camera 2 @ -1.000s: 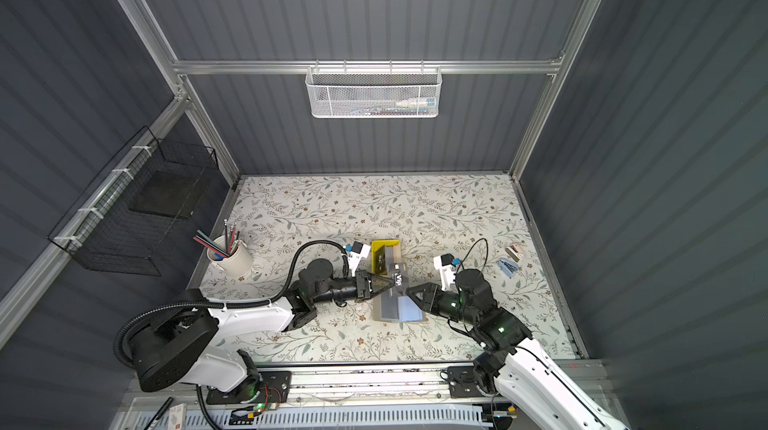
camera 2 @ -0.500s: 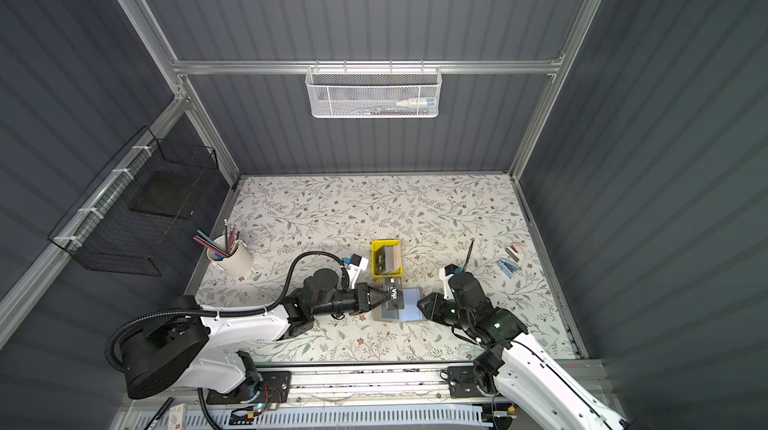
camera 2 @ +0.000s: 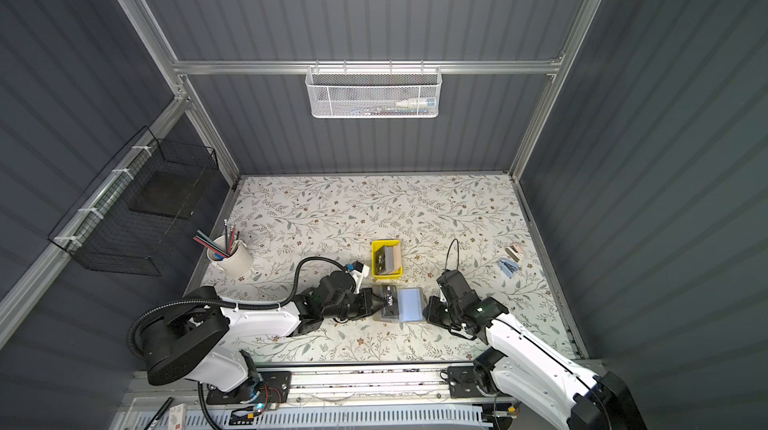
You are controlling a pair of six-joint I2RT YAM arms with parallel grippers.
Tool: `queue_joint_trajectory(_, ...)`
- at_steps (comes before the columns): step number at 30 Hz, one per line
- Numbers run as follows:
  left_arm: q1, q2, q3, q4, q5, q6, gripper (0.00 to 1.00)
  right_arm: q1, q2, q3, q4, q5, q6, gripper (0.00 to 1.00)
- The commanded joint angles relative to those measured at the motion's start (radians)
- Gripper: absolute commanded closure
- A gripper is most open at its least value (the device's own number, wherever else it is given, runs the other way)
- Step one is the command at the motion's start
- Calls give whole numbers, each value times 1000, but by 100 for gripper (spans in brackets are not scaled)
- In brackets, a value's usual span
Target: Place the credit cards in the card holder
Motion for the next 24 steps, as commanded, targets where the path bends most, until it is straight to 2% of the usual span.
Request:
queue_joint_trajectory(1,-7,32,22,3,-8,-18,99,4,32,-2,36,24,-16,78)
queue_joint_trajectory(24,-5,113,60,6,23,-31,99,10,171,-5,116,40,-31,84)
